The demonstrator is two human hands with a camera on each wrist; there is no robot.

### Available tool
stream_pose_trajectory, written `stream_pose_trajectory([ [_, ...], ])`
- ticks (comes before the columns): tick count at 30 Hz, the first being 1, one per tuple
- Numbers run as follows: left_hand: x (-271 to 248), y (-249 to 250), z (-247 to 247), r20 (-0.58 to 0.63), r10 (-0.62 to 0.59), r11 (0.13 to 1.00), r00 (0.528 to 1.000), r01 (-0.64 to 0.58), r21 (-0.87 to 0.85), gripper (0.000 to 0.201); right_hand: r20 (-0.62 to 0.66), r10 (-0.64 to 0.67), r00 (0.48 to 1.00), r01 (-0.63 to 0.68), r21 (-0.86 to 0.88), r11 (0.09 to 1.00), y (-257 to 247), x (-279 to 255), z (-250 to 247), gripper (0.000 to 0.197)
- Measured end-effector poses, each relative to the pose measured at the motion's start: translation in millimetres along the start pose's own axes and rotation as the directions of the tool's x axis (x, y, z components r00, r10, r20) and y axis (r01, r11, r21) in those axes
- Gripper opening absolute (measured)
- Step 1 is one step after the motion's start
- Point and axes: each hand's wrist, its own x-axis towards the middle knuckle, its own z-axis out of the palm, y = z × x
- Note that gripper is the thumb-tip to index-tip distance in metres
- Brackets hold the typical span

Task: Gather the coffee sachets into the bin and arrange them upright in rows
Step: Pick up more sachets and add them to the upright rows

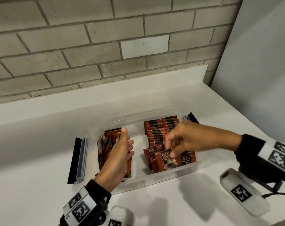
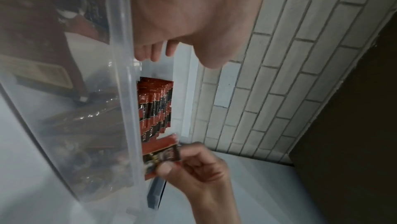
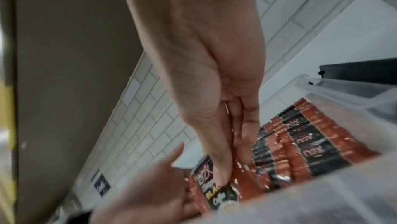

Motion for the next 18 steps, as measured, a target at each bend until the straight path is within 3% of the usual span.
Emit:
stream_pose_trajectory([
  [3, 0, 4, 2, 0.123, -0.149, 0.986, 0.981, 0.138, 0.089, 0.091, 0.070, -0.028, 0.997, 0.041, -0.186, 0.982, 5, 3, 22, 0.011],
  [7, 5, 5, 17, 0.273, -0.309, 0.946, 0.911, 0.267, 0.182, 0.093, 0.079, -0.055, 0.995, 0.081, -0.382, 0.920, 10, 13, 36, 0.010],
  [10, 8, 7, 29, 0.275, -0.304, 0.952, 0.912, 0.285, 0.107, 0.066, 0.077, -0.032, 0.997, 0.064, -0.462, 0.884, 10, 18, 37, 0.011],
  [13, 9, 10, 37, 0.251, -0.237, 0.971, 0.938, 0.219, 0.099, 0.052, 0.008, -0.020, 1.000, 0.022, -0.464, 0.886, 11, 22, 37, 0.008],
  [15, 8, 9, 39, 0.255, -0.215, 0.971, 0.943, 0.177, 0.163, 0.055, -0.042, -0.025, 0.999, 0.004, -0.443, 0.896, 14, 23, 38, 0.007],
  [18, 5, 2, 40, 0.294, -0.262, 0.956, 0.919, 0.206, 0.209, 0.056, -0.006, -0.022, 1.000, 0.018, -0.382, 0.924, 20, 22, 40, 0.010],
])
